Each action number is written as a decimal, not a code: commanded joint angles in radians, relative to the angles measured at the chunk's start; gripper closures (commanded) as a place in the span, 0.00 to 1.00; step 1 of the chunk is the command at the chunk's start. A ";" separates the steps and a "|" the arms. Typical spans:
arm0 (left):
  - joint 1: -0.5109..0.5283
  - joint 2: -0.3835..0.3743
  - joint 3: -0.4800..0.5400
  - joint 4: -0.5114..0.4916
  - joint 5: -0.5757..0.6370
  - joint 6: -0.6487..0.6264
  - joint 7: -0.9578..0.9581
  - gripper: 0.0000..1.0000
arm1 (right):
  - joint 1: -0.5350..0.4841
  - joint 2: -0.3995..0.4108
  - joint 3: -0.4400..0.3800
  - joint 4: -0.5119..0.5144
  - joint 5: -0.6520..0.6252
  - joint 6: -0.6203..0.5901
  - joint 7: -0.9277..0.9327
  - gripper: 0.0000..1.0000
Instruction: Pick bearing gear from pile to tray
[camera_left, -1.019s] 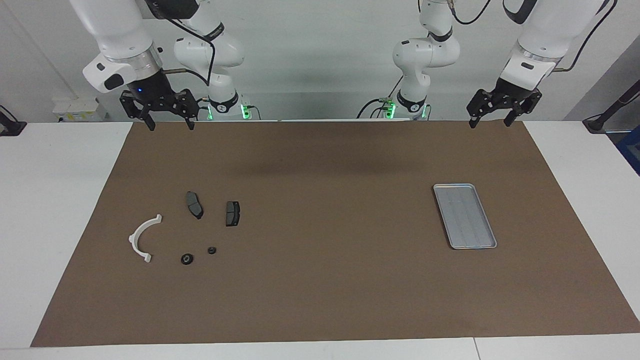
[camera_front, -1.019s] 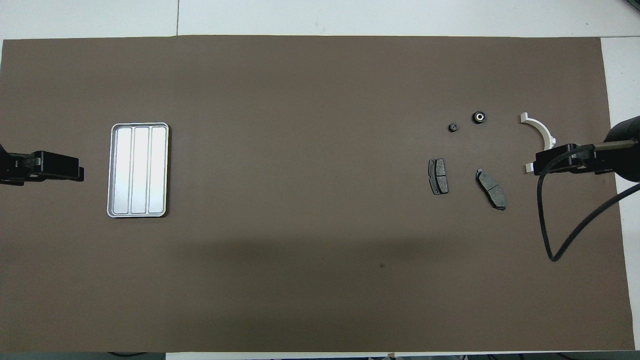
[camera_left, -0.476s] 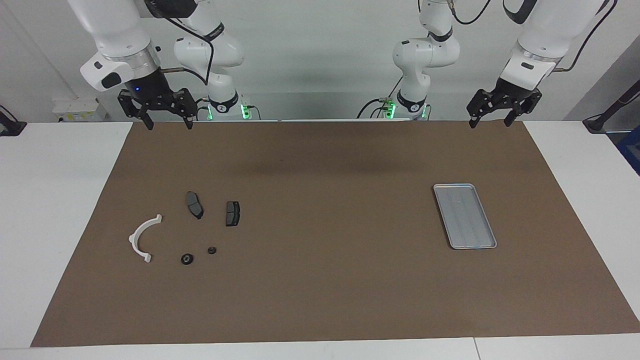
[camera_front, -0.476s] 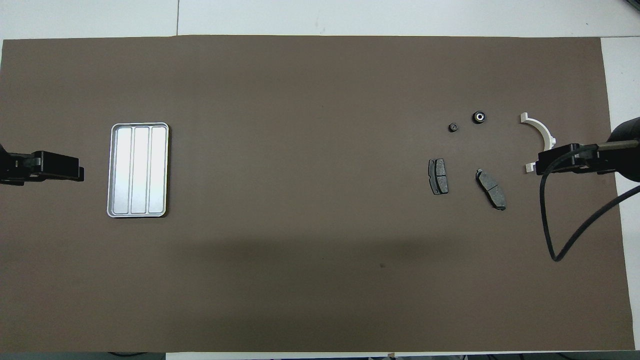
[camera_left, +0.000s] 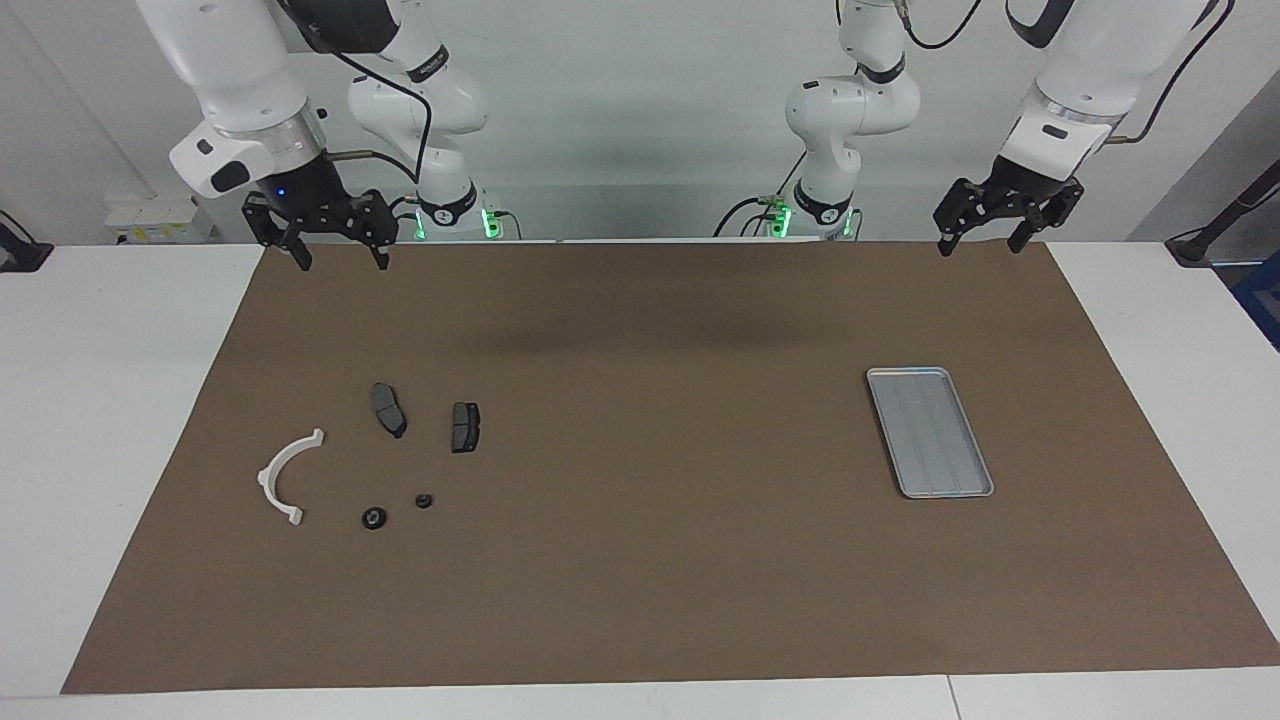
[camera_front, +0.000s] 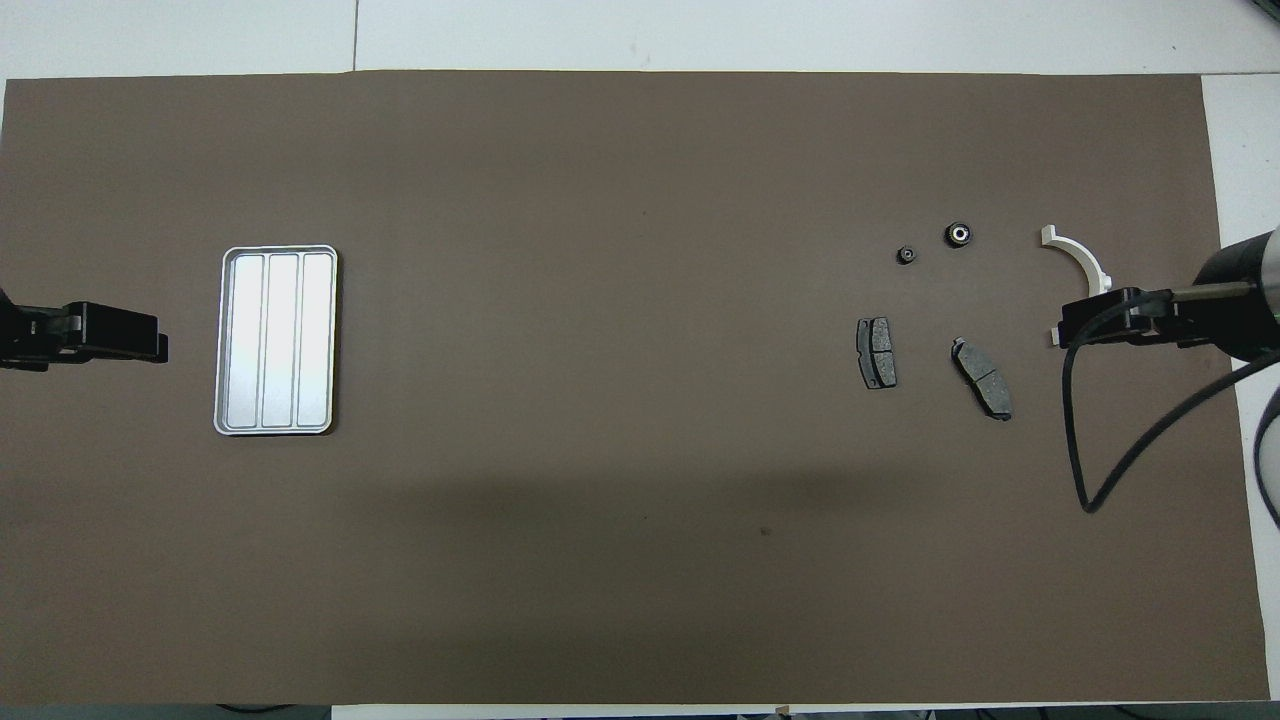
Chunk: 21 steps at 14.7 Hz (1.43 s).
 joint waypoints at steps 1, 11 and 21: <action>-0.003 -0.007 0.002 0.005 -0.011 -0.016 0.004 0.00 | -0.006 0.043 0.007 -0.100 -0.009 0.143 0.088 0.00; -0.006 -0.007 -0.007 0.004 -0.011 0.001 0.005 0.00 | 0.011 0.439 0.007 -0.045 -0.082 0.508 0.340 0.05; -0.027 -0.013 -0.007 -0.024 -0.011 0.049 -0.007 0.00 | 0.077 0.681 0.005 0.164 -0.177 0.513 0.472 0.04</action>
